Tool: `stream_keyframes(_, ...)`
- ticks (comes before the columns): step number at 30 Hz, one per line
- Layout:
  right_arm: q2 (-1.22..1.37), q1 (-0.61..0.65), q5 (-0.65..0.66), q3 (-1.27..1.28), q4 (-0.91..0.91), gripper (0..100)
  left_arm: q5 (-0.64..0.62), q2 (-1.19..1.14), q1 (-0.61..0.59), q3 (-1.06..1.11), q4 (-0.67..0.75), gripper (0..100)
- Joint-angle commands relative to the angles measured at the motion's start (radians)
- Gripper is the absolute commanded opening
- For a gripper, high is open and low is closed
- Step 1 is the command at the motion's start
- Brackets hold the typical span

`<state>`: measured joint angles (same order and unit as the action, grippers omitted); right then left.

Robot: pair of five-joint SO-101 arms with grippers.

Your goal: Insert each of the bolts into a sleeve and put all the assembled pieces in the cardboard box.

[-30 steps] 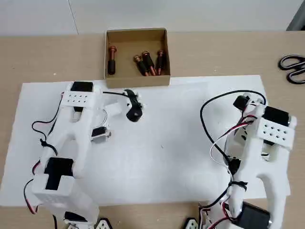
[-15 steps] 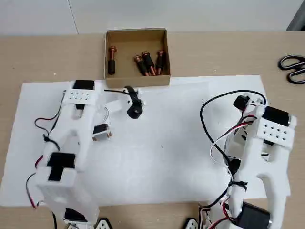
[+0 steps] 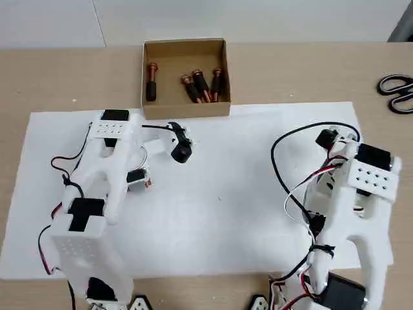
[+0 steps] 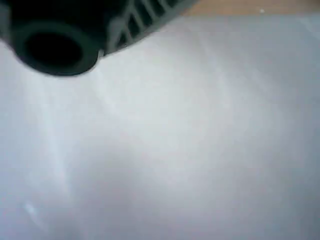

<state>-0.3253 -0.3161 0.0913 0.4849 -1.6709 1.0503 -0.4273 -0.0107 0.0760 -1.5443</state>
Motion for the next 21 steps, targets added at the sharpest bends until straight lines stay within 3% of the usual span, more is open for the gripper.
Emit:
stream_keyframes(1,-0.033,-0.013,0.008,-0.008,-0.002,0.3,-0.006,-0.060,0.003,-0.018,0.012,1)
stream_keyframes(9,-0.033,-0.013,0.008,-0.008,-0.002,0.3,-0.006,0.044,0.002,-0.018,0.003,1)
stream_keyframes(21,-0.033,-0.008,0.008,-0.009,-0.002,0.3,-0.008,0.434,0.055,-0.018,-0.166,1)
